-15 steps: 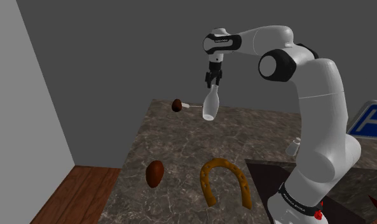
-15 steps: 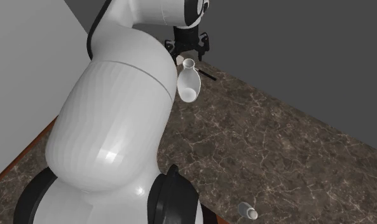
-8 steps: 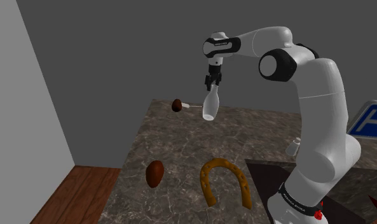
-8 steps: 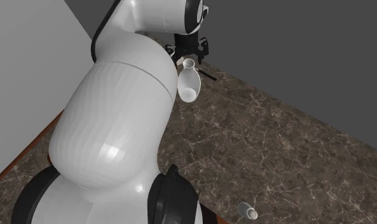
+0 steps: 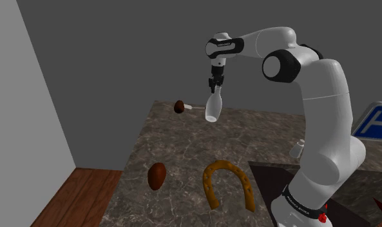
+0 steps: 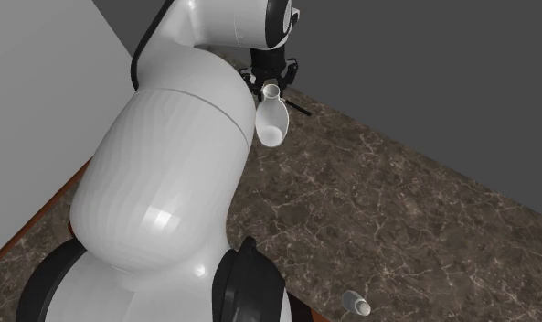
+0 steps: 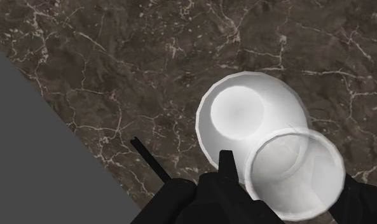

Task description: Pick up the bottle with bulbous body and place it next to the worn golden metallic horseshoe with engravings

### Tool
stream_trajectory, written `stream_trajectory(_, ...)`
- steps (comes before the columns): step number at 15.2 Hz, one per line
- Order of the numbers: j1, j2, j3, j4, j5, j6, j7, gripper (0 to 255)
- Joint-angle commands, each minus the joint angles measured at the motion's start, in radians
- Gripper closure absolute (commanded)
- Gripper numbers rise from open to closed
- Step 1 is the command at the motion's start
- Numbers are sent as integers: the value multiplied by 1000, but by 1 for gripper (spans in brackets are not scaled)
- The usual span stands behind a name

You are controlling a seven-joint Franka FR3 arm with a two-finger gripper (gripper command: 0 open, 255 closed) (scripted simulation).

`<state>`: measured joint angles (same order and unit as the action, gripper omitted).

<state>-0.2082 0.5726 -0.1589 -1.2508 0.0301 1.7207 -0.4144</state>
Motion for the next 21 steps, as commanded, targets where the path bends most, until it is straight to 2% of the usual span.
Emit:
stream_trajectory(1, 0, 0, 0, 0, 0, 0, 0, 255)
stream_trajectory(7, -1, -2, 0, 24, 0, -26, 0, 255)
stream_trajectory(21, -15, 35, -1, 274, 4, -238, -6, 255)
